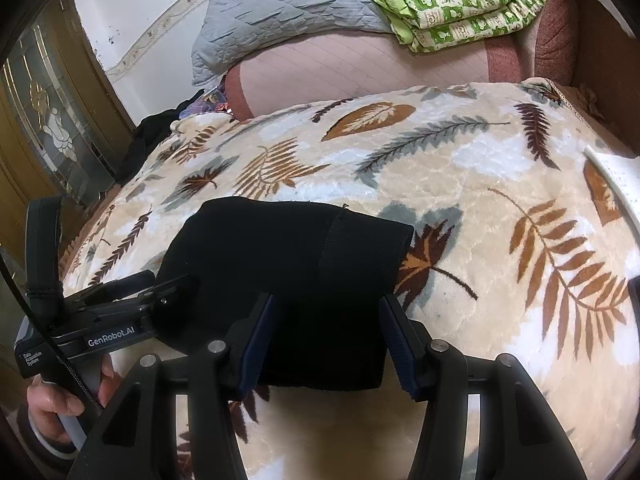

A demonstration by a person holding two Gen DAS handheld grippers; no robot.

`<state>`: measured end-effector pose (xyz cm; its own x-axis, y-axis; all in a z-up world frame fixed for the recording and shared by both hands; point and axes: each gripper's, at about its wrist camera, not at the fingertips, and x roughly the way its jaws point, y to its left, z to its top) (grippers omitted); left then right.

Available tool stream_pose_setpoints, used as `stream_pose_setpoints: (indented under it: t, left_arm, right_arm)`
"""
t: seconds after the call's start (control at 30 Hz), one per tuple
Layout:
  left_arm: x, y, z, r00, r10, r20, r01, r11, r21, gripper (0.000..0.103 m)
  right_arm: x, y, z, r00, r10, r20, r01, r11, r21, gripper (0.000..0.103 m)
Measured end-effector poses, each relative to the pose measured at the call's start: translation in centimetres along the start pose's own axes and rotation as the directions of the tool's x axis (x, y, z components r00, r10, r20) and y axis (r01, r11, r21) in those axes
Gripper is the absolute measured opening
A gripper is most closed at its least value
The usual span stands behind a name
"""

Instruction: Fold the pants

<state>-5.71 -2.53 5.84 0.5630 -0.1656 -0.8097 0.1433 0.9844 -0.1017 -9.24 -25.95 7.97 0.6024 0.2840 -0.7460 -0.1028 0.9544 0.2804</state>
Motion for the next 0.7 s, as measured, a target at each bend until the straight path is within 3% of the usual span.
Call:
stream_pose_setpoints:
  t: [0.7]
  left_arm:
    - [0.3,2.0,0.2,0.998,-0.062,-0.012,0.062,0.997,-0.055,0.085]
  right_arm:
    - [1.2,-1.8,0.0,1.0,-0.009,-0.03,0.012,0.997,0.077,0.064]
